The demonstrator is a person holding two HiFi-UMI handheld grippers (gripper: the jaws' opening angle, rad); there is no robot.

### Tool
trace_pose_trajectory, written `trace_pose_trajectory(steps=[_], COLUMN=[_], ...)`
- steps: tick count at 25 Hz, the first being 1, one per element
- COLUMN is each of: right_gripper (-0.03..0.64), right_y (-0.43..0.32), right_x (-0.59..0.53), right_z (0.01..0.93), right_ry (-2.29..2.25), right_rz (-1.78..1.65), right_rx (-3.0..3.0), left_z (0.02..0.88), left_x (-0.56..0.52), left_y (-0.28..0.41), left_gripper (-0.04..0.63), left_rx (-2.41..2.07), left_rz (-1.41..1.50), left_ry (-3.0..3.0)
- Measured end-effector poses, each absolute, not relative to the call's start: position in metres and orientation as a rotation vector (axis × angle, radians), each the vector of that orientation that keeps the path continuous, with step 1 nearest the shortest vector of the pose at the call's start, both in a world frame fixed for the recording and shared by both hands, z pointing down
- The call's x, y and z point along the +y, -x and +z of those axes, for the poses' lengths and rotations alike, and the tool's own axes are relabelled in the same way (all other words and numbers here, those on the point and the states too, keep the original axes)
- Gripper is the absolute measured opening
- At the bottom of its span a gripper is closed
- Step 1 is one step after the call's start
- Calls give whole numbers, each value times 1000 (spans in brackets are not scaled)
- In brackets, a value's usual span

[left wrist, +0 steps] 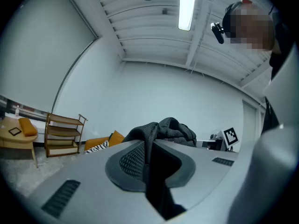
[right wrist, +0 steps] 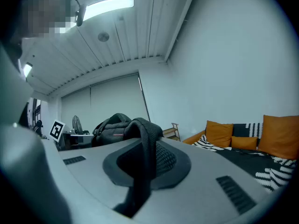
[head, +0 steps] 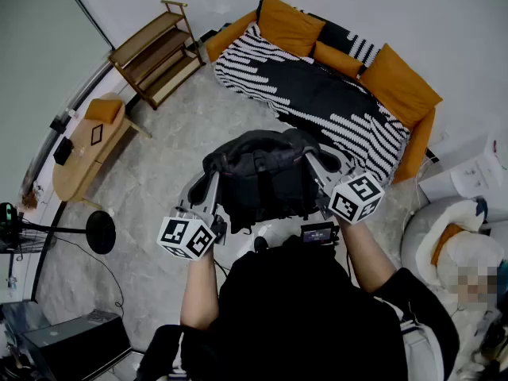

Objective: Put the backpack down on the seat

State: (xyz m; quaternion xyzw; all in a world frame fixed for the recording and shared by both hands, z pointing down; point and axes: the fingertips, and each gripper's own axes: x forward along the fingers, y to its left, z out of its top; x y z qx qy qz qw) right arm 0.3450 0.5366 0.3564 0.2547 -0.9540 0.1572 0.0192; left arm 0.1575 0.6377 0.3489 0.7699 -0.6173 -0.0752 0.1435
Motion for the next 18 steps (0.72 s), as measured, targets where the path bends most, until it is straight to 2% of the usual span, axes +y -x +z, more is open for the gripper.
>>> trace_pose_trajectory(steps=[18], right_gripper=[44], right_y=[-351], right_x=[561], right_z=[353], right_ry=[-807], right_rz=[462], right_rx=[-3002], left_z=[337], left_x=[652], left_y=[-162], left_gripper=[46], left_rx=[-1807], left_rz=[-150], left_ry=[-2267])
